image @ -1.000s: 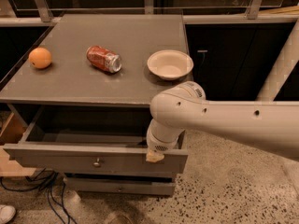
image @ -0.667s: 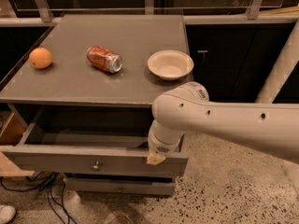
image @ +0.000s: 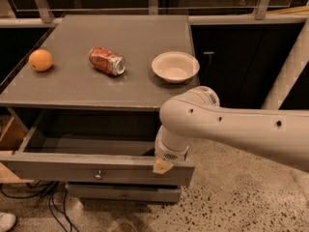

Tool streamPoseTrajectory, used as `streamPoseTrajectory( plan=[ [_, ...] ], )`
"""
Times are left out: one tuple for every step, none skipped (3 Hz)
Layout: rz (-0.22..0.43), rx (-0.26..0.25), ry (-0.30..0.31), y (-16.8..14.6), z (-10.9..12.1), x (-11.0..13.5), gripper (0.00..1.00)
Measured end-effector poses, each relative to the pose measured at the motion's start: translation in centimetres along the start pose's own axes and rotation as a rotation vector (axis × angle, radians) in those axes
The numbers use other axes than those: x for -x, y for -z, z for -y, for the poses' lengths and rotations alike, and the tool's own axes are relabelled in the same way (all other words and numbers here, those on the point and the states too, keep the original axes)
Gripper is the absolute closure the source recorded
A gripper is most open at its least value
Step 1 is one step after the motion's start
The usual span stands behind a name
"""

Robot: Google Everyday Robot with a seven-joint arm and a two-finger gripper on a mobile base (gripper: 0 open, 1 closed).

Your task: Open top drawer

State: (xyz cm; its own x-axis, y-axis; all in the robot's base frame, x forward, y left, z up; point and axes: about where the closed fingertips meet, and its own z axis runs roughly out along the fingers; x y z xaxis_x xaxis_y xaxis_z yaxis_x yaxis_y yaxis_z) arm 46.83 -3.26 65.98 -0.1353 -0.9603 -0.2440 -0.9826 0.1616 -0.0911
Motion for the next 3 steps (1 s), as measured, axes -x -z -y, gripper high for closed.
streamPoseTrajectory(
  plan=[
    [0.018, -0.005, 0.007, 0.62, -0.56, 0.06, 1.00],
    [0.018, -0.005, 0.007, 0.62, -0.56, 0.06, 1.00],
    [0.015, -0.005, -0.007, 0.76, -0.97, -0.24, 1.00]
  ],
)
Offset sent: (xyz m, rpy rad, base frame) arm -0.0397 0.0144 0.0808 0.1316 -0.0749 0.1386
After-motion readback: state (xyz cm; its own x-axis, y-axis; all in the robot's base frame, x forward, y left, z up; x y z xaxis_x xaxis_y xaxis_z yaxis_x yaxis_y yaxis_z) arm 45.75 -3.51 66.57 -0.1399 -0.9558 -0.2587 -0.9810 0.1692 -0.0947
